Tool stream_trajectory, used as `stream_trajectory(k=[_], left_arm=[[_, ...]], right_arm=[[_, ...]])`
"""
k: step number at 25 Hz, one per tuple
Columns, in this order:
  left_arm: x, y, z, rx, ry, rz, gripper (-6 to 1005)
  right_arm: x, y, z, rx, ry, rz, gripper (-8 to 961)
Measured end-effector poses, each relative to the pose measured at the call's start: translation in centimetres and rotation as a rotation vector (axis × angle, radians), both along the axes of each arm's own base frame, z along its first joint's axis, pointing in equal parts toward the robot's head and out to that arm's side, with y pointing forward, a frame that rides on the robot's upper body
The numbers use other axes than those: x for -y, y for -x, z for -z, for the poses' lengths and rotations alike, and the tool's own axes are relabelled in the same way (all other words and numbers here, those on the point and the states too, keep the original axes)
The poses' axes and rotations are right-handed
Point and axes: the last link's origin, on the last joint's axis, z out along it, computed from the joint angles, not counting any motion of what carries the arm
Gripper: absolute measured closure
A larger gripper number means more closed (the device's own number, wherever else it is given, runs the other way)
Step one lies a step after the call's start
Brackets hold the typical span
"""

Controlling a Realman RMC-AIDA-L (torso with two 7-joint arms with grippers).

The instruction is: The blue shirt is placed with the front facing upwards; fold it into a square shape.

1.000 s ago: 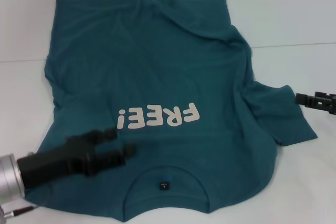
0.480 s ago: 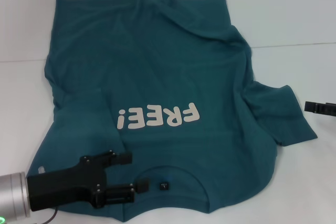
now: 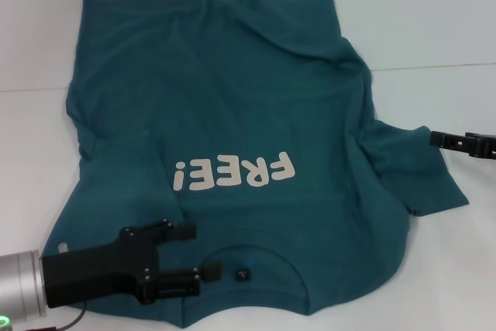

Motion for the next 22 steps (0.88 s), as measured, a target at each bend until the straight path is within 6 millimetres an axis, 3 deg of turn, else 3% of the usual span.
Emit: stream_trajectory(k=[6,22], left_arm=[[-0.1,0.0,0.0,0.003,0.006,-0.014,81],[-0.1,0.0,0.0,0.010,0.022,-0.040,80]], right_arm=[[-1.1,0.3,1.3,0.025,0.009,0.019,68],[-1.6,0.9,3.6,0.054,0.047,0.011,68]])
